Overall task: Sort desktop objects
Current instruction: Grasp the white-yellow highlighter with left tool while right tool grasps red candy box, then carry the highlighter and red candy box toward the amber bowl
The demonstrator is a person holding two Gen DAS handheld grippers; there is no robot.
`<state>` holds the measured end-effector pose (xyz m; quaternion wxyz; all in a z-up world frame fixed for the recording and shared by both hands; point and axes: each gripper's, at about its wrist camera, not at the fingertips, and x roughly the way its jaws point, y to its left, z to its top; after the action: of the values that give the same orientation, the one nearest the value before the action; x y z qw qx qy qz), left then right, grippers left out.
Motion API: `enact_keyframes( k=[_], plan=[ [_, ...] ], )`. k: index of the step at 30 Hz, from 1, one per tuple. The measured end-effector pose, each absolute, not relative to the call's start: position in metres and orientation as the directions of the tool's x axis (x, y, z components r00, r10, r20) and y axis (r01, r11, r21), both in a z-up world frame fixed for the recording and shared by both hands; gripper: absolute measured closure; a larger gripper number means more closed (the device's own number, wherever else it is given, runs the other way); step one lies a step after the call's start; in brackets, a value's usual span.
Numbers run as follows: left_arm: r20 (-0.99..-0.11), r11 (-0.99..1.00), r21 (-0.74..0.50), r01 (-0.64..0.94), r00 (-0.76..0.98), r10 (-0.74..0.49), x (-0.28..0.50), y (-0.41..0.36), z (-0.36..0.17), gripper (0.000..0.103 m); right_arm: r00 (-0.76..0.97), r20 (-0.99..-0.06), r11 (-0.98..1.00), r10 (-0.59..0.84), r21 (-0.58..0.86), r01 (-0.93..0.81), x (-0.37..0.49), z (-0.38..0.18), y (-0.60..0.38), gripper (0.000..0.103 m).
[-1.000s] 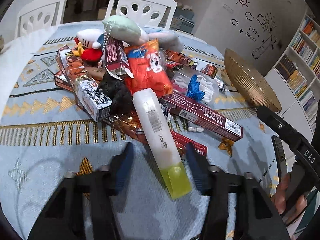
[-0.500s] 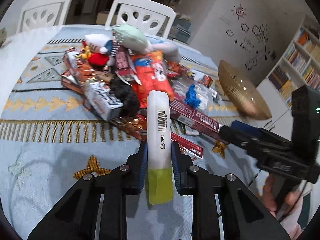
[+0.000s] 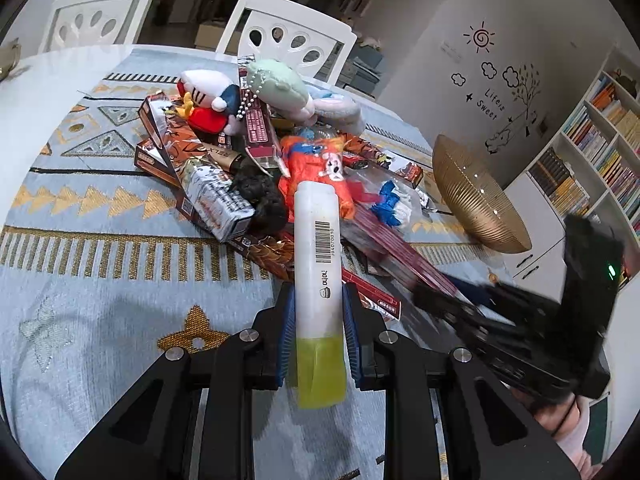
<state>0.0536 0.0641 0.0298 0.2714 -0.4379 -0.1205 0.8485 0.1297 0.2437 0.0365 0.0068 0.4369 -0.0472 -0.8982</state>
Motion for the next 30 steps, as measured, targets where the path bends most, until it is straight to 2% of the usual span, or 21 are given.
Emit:
enact_keyframes(
  k=[3, 8, 14, 17, 20, 22, 23, 24, 25, 26, 30],
  plan=[
    [-0.676, -0.821, -0.444, -0.358, -0.468, 0.57, 0.053, 0.064, 0.03, 0.083, -0.622, -0.783, -0.99, -0.01, 0.095, -0.103, 0.163, 0.037, 0.264, 0.081],
    [-0.677, -0.815, -0.446, -0.369, -0.456, 0.577, 0.052, 0.067, 0.03, 0.083, -0.587, -0.809, -0.972, 0.01, 0.13, -0.194, 0.189, 0.027, 0.294, 0.081],
    [-0.692, -0.823, -0.43, -0.371, -0.451, 0.564, 0.051, 0.071, 0.026, 0.083, -0.566, -0.824, -0.979, 0.01, 0.106, -0.173, 0.169, 0.025, 0.286, 0.076],
    [-0.706, -0.837, -0.411, -0.361, -0.455, 0.543, 0.052, 0.074, 0.023, 0.082, -0.551, -0.833, -0.987, 0.053, 0.041, -0.156, 0.157, 0.024, 0.278, 0.074],
    [-0.739, -0.854, -0.38, -0.356, -0.439, 0.512, 0.049, 0.079, 0.017, 0.071, -0.553, -0.829, -0.988, 0.087, 0.001, -0.157, 0.156, 0.024, 0.272, 0.073],
    [-0.748, -0.864, -0.351, -0.36, -0.447, 0.49, 0.049, 0.083, 0.014, 0.071, -0.56, -0.824, -0.987, 0.087, 0.005, -0.161, 0.159, 0.022, 0.272, 0.074],
    [-0.749, -0.871, -0.329, -0.365, -0.46, 0.476, 0.051, 0.085, 0.013, 0.071, -0.565, -0.82, -0.986, 0.087, 0.009, -0.165, 0.161, 0.022, 0.273, 0.081],
    [-0.752, -0.876, -0.304, -0.375, -0.47, 0.462, 0.052, 0.089, 0.013, 0.071, -0.571, -0.818, -0.986, 0.072, 0.027, -0.163, 0.164, 0.024, 0.274, 0.086],
    [-0.759, -0.885, -0.253, -0.391, -0.487, 0.432, 0.056, 0.095, 0.013, 0.072, -0.573, -0.818, -0.986, 0.043, 0.056, -0.155, 0.165, 0.024, 0.275, 0.086],
    [-0.762, -0.892, -0.22, -0.396, -0.501, 0.41, 0.057, 0.098, 0.013, 0.081, -0.579, -0.815, -0.984, 0.004, 0.102, -0.15, 0.167, 0.025, 0.277, 0.086],
    [-0.748, -0.895, -0.155, -0.419, -0.542, 0.384, 0.065, 0.103, 0.022, 0.083, -0.626, -0.765, -0.943, -0.154, 0.304, -0.139, 0.189, 0.042, 0.296, 0.086]
  ],
)
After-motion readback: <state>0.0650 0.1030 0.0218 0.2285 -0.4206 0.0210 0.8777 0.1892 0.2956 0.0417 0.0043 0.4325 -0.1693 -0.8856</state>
